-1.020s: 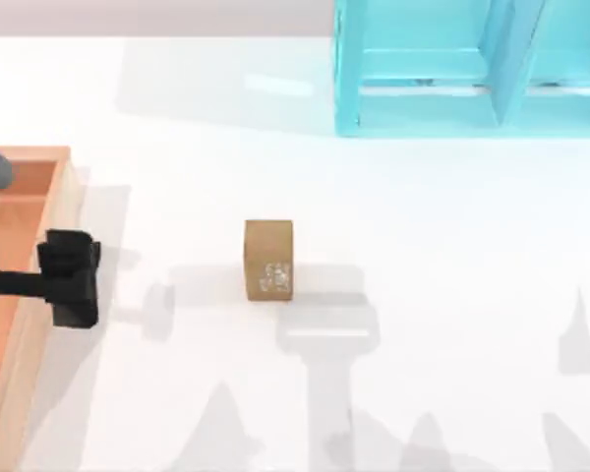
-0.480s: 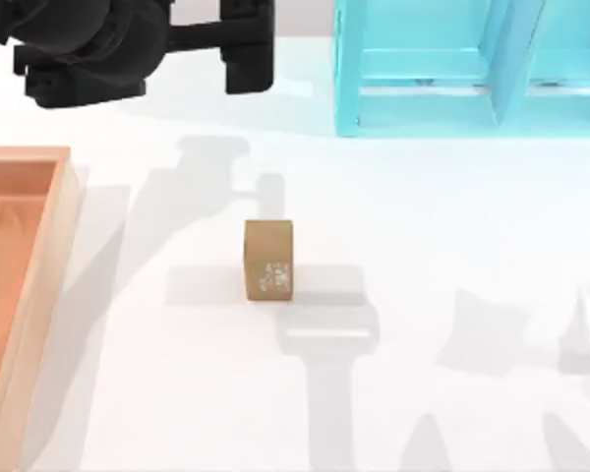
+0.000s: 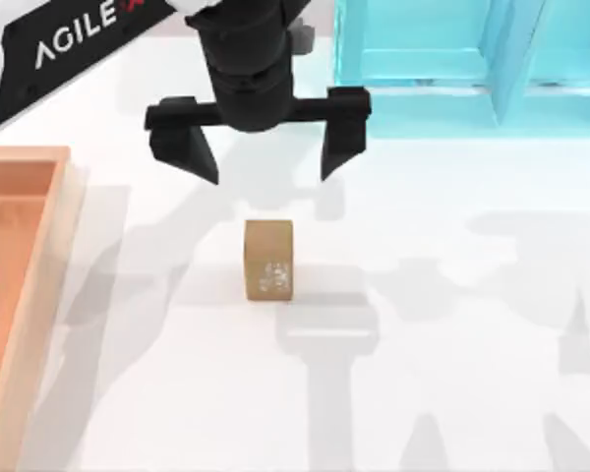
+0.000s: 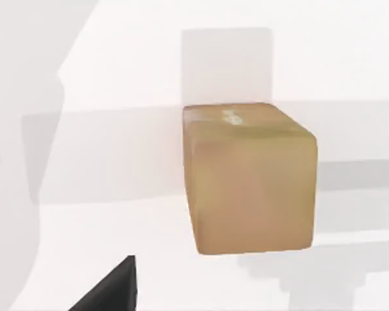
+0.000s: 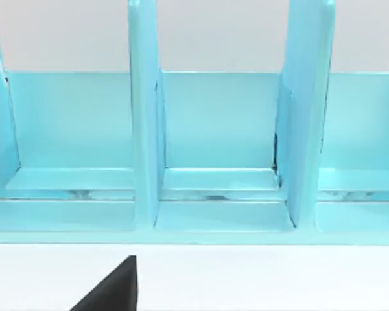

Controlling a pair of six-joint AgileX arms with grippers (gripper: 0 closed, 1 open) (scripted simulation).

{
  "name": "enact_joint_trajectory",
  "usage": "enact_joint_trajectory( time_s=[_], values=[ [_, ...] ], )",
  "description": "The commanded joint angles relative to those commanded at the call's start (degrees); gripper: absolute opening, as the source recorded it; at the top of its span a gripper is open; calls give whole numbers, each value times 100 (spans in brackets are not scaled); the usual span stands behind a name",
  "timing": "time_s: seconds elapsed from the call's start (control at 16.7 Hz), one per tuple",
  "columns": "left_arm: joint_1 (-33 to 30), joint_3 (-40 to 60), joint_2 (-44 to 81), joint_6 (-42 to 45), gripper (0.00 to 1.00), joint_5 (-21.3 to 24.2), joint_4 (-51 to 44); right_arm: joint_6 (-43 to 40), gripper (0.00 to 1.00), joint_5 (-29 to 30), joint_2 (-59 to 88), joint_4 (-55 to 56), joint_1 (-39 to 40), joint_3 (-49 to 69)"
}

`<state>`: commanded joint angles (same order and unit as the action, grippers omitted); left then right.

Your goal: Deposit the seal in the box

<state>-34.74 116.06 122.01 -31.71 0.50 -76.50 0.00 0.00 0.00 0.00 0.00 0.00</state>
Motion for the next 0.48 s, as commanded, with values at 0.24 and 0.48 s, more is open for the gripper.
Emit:
enact_joint_trajectory(
  time_s=[0.24, 0.48],
  values=[
    [-41, 318, 603, -173, 100, -48, -493, 0, 100, 0, 0, 0, 0, 0],
    [-41, 318, 603, -173, 100, -48, -493, 0, 100, 0, 0, 0, 0, 0]
  ],
)
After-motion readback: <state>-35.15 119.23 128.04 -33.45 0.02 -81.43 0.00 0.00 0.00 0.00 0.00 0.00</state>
